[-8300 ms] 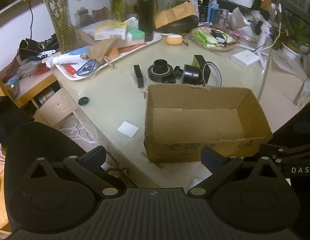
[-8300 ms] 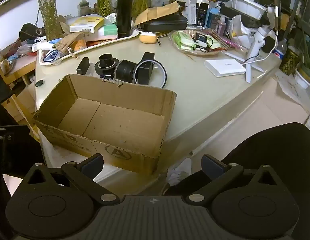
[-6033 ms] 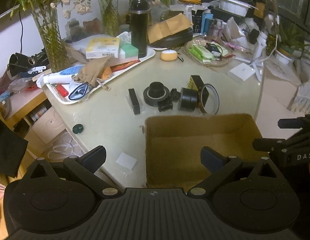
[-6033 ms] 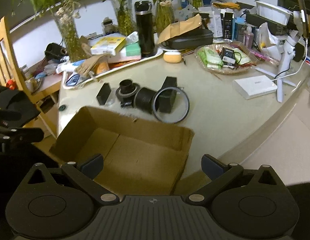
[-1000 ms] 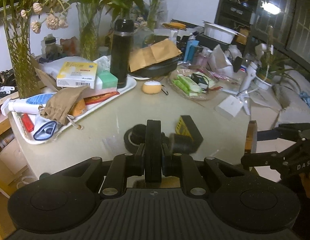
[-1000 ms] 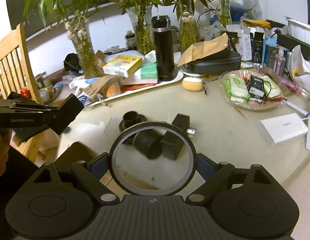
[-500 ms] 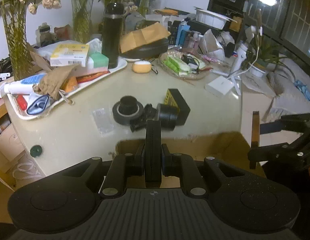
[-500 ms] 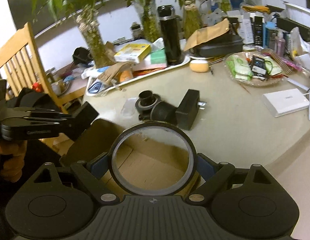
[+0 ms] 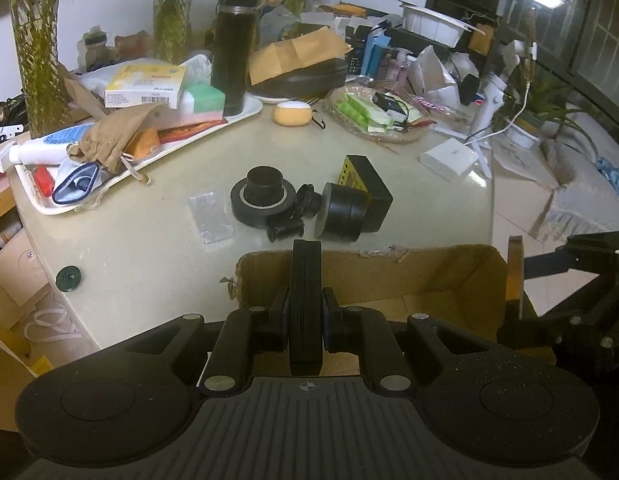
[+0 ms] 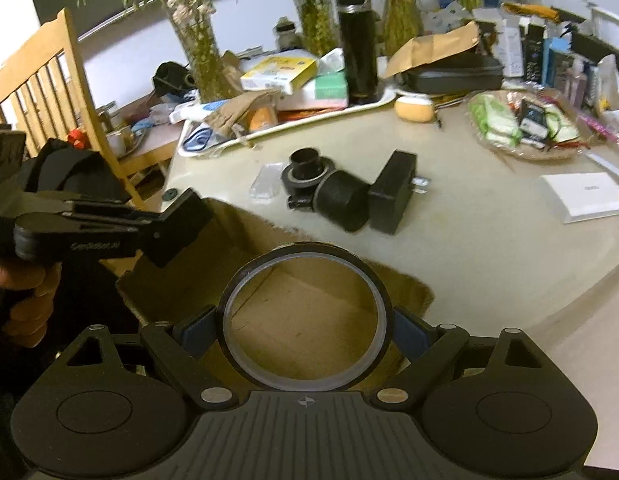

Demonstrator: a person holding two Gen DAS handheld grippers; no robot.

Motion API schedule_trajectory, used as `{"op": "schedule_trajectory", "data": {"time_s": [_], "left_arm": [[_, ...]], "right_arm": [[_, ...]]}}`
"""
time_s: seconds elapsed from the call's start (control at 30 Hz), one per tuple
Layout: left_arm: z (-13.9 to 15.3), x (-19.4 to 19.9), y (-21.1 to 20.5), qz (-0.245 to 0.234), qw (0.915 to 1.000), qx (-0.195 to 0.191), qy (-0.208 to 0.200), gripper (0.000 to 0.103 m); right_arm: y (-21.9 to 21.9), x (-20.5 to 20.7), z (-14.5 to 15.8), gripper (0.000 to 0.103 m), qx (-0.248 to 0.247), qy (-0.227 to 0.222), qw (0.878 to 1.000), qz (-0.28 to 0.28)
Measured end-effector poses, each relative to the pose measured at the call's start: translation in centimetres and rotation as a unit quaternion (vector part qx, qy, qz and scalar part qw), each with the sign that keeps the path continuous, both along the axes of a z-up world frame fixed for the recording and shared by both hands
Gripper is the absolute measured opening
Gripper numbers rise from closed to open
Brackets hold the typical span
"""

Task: Organize rigid objects
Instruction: 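Carry the ring and block over the cardboard box and open both tools, then withdraw both tools from the box back toward the table items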

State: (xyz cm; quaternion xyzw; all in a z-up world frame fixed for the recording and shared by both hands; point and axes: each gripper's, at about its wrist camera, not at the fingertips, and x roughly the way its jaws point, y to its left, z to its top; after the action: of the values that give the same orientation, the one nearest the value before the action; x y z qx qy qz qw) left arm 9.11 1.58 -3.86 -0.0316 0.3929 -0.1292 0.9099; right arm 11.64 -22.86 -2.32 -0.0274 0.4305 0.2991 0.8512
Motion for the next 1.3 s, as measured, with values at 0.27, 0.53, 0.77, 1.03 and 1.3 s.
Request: {"op": "schedule_trajectory", "data": {"time_s": [0.27, 0.53, 0.77, 1.03, 1.3], "left_arm": [[0.2, 0.1, -0.3, 0.004, 0.9999, 0.004, -0.014, 0.043], [0.7, -0.3, -0.1, 0.025, 0.9988, 0.022, -0.035, 0.057], [0.8, -0.2, 0.6, 0.044, 0.9982, 0.022, -0.034, 0.057], [0.7, -0.5, 1.3, 0.048, 0.9980, 0.024, -0.034, 0.057], [0.0, -0.1, 1.6, 0.055, 0.9979, 0.033, -0.013, 0.057]], "right_arm": [[0.0, 0.2, -0.2, 0.092, -0.005, 0.005, 1.000, -0.006], [0.1, 0.0, -0.3, 0.092, -0.011, 0.004, 1.000, -0.004], [0.3, 0.1, -0.3, 0.092, -0.010, 0.004, 1.000, -0.005], [0.9, 0.2, -0.2, 0.095, -0.017, -0.004, 1.000, -0.008], [1.0, 0.6, -0.2, 0.103, -0.020, -0.012, 0.999, -0.027]]}}
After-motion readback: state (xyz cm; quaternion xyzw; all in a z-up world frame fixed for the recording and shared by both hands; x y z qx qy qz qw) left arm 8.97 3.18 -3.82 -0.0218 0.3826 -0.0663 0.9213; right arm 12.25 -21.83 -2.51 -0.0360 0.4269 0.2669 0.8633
